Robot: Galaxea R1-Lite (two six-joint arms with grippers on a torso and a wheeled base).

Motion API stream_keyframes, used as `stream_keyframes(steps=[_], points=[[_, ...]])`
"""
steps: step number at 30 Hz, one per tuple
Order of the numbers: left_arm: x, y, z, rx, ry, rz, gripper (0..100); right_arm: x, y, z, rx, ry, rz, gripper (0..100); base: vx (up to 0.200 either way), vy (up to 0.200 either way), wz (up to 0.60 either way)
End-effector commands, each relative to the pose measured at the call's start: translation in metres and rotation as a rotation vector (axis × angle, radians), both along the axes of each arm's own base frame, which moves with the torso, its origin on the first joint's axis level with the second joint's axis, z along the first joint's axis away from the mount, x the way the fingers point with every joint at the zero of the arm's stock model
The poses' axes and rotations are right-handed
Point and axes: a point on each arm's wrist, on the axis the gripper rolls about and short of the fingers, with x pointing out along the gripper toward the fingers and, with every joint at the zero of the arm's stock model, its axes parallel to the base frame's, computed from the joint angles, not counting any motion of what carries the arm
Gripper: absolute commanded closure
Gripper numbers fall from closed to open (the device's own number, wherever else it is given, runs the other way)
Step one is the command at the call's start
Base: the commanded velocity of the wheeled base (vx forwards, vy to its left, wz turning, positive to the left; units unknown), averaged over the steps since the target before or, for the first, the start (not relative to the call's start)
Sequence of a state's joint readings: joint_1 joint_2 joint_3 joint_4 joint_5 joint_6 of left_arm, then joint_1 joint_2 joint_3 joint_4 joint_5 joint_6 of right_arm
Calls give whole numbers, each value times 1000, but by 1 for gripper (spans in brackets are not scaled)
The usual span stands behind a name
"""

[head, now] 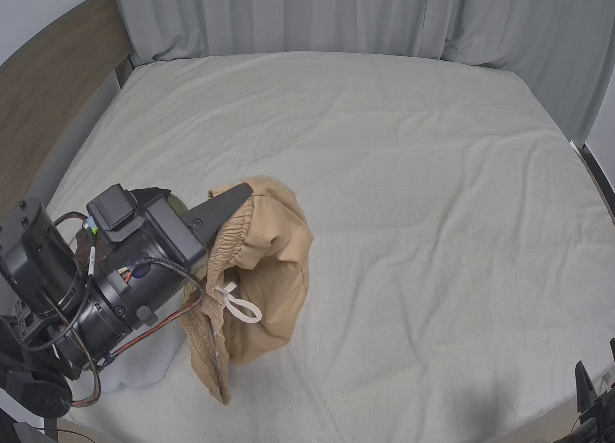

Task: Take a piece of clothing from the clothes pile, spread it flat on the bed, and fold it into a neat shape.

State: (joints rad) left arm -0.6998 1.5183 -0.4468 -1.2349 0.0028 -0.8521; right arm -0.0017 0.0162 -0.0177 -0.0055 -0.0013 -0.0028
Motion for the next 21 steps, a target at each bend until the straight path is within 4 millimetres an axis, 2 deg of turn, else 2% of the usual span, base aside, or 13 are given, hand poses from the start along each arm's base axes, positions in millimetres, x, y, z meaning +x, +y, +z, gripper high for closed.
stream_keyframes(steps=[1, 13, 17, 21], points=[[-4, -14, 13, -76, -8, 42, 100, 0, 0, -5, 0, 1, 0, 0, 0, 0, 0], [-10, -15, 58, -308, -65, 66, 100, 0, 0, -5, 0, 1, 0, 0, 0, 0, 0], [-13, -16, 61, -325, -65, 51, 100, 0, 0, -5, 0, 1, 1, 0, 0, 0, 0], [-10, -16, 52, -307, -37, 61, 100, 0, 0, -5, 0, 1, 0, 0, 0, 0, 0]])
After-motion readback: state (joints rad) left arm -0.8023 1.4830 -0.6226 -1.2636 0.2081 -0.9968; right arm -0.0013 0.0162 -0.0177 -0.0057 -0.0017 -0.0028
